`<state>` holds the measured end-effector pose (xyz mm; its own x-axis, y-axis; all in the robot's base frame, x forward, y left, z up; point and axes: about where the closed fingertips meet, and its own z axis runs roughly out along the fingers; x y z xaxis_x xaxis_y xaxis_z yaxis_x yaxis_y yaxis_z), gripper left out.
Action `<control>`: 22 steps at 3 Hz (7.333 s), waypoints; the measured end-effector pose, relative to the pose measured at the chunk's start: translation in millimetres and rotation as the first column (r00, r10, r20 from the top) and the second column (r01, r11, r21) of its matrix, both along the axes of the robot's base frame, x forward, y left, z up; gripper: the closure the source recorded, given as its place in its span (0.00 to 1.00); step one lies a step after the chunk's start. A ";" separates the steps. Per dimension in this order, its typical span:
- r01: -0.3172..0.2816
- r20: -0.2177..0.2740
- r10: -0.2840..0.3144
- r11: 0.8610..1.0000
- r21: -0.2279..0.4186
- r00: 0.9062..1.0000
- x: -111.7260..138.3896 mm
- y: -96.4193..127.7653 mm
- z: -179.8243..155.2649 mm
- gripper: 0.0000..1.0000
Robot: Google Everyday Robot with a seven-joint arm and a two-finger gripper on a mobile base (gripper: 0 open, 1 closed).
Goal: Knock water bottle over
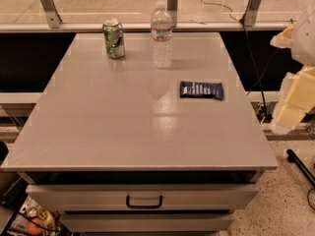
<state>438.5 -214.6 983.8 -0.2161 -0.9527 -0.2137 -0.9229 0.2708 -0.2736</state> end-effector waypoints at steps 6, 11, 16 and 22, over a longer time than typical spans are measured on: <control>0.051 0.263 -0.195 0.881 0.470 0.945 135.2 7.5 -18.3 0.00; -0.035 0.328 -0.248 0.748 0.663 0.911 212.9 44.4 -5.5 0.00; -0.003 0.196 -0.288 0.556 0.831 0.937 306.6 103.4 -40.2 0.00; -0.092 0.205 -0.256 0.392 0.915 0.945 354.6 155.8 -54.7 0.16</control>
Offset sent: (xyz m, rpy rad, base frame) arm 0.0315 -0.0081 0.0097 0.1369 -0.0978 -0.0745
